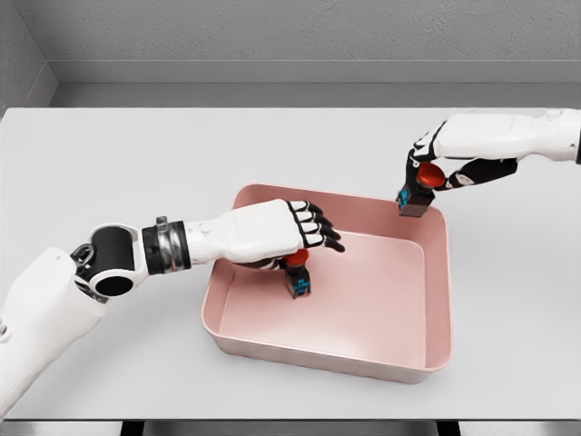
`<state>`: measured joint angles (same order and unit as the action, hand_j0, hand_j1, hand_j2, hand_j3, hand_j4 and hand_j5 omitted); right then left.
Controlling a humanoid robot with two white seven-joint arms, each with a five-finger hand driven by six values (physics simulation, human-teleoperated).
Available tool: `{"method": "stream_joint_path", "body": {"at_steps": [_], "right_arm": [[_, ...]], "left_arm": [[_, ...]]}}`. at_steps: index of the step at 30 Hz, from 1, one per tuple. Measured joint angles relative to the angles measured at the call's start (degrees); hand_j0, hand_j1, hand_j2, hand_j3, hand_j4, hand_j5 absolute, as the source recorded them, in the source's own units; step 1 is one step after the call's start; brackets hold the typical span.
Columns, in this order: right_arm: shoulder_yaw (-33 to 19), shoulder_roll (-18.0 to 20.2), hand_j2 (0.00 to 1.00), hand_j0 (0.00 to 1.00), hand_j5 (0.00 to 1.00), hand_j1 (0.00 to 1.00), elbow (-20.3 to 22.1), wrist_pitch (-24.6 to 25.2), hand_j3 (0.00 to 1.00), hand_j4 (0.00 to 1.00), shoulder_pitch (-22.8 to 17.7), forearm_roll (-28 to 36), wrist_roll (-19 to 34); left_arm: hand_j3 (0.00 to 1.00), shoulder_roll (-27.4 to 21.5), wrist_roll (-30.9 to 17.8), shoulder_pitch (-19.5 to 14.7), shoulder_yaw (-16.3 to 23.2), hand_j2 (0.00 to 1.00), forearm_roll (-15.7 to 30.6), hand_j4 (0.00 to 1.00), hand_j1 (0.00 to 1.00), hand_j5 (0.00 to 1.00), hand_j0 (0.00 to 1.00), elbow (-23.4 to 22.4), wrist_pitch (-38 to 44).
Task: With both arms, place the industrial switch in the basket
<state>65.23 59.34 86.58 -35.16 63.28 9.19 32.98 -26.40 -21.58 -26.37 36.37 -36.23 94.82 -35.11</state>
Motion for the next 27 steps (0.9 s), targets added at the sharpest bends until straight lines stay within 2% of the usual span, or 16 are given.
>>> {"method": "stream_joint_path", "body": {"at_steps": [11,19,21,27], "right_arm": [[0.04,0.77,0.46,0.46,0.46,0.46,3.33,-0.01,0.46,0.46,-1.58,0.67,0.00],[0.09,0.82,0.46,0.46,0.46,0.46,4.84,0.01,0.46,0.46,-2.11,0.90,-0.01],[0.12,0.79,0.46,0.46,0.46,0.46,5.24,-0.01,0.46,0.46,-2.81,0.87,0.00],[0.17,0.46,0.46,0.46,0.46,0.46,6.65,-0.01,0.46,0.46,-3.96,0.80,0.02]], "left_arm": [[1.00,-0.61,0.26,-0.18,-0.60,1.00,0.71,1.00,1.00,1.00,1.00,0.00,0.00],[1.00,-1.82,0.37,-4.04,-0.82,1.00,2.88,1.00,1.00,1.00,1.00,0.22,0.02],[1.00,-3.87,0.38,-4.83,-0.84,1.00,4.55,1.00,1.00,1.00,1.00,0.63,0.01],[1.00,-15.34,0.44,-4.75,-2.64,1.00,8.36,1.00,1.00,1.00,1.00,3.70,0.01]]}}
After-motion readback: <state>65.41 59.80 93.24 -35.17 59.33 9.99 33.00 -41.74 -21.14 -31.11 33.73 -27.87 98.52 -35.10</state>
